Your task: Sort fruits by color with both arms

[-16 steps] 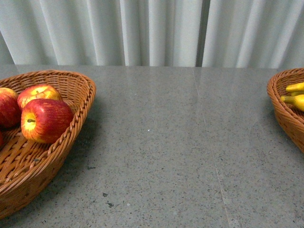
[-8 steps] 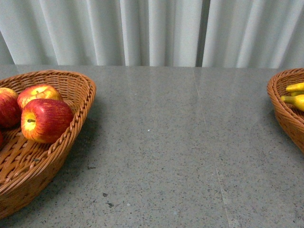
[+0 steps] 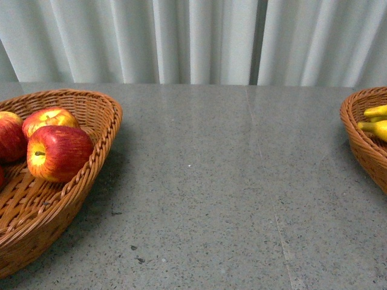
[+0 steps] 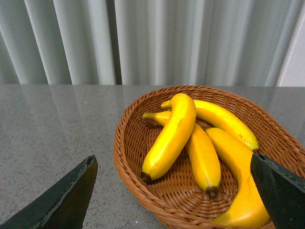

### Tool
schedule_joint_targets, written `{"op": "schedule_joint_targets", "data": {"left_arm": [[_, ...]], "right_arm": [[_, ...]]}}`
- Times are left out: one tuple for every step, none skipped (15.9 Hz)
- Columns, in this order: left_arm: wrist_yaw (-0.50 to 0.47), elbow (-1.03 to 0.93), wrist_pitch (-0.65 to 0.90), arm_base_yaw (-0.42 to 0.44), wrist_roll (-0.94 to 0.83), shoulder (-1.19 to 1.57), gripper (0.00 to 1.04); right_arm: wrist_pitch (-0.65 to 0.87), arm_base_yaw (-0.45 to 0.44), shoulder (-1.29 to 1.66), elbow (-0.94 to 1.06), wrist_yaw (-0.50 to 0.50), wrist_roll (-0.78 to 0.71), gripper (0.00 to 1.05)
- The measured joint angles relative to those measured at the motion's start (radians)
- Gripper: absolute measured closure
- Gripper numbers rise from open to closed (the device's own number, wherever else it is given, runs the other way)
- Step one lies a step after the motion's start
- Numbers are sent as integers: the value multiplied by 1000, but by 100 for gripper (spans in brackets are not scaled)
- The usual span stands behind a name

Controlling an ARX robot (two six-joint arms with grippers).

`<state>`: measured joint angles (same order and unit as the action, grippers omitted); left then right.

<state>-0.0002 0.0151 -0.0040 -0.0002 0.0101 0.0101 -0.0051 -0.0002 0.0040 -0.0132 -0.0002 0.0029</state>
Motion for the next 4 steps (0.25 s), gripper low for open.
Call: {"op": "schedule_joint_targets", "data": {"left_arm": [[0, 0, 0, 0, 0, 0, 7], [0, 0, 0, 0, 0, 0, 7], [0, 0, 0, 0, 0, 0, 7], [0, 0, 0, 0, 0, 0, 7]], "right_arm": [[0, 0, 0, 0, 0, 0, 7], [0, 0, 0, 0, 0, 0, 7], [0, 0, 0, 0, 0, 0, 7], [0, 0, 0, 0, 0, 0, 7]]}}
